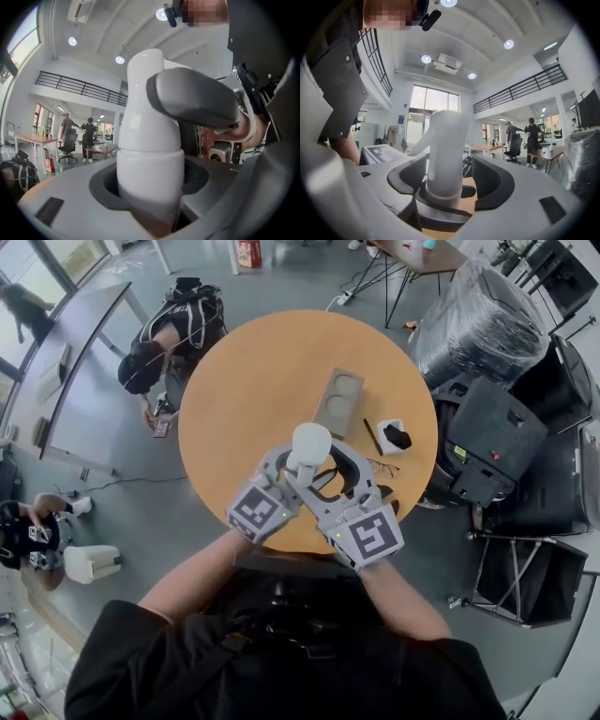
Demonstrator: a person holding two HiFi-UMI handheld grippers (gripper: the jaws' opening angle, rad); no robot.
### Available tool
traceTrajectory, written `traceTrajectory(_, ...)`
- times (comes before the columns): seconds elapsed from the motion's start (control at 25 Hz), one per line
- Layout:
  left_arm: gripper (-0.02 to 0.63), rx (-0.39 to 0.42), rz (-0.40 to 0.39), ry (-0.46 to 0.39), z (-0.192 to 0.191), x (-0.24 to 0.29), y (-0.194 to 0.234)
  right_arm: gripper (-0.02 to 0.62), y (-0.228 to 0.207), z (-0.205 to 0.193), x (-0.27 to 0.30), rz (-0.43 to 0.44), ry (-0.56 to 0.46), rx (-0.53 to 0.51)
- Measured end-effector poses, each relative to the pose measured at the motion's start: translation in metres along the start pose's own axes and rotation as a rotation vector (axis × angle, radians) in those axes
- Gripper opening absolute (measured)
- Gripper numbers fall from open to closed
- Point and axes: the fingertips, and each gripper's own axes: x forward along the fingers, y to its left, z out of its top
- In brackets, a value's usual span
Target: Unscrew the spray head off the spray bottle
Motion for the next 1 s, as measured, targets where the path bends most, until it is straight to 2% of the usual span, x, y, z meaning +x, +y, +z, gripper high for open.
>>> traceTrajectory(0.16, 0.282, -0.004, 0.090, 0.000, 0.003, -0.002, 0.007, 0.322, -0.002, 0.003, 0.004, -0.081, -0.006, -0.003)
traceTrajectory(0.28, 0.282, -0.007, 0.142, 0.005, 0.000, -0.001, 0.013, 0.307, -0.001, 0.000, 0.006, -0.091, 0.012, -0.006)
traceTrajectory(0.36, 0.282, -0.003, 0.152, 0.014, -0.002, -0.001, 0.014, 0.288, 0.001, -0.002, 0.007, -0.081, 0.029, -0.001)
traceTrajectory(0.48, 0.282, 0.003, 0.122, 0.014, -0.004, -0.002, 0.011, 0.258, 0.007, -0.003, 0.007, -0.049, 0.033, 0.003)
traceTrajectory(0.64, 0.282, 0.028, 0.011, 0.013, -0.005, -0.010, 0.003, 0.252, 0.016, 0.003, 0.006, 0.071, -0.012, -0.004)
traceTrajectory(0.8, 0.282, 0.025, -0.109, -0.002, -0.001, -0.013, -0.009, 0.250, 0.022, 0.003, 0.001, 0.193, 0.009, -0.002)
traceTrajectory(0.88, 0.282, 0.009, -0.198, -0.012, -0.001, -0.015, -0.019, 0.250, 0.025, 0.005, -0.003, 0.266, 0.000, 0.014)
traceTrajectory(1.0, 0.282, -0.018, -0.378, -0.037, 0.004, -0.022, -0.038, 0.250, 0.033, 0.007, -0.012, 0.391, -0.023, 0.027)
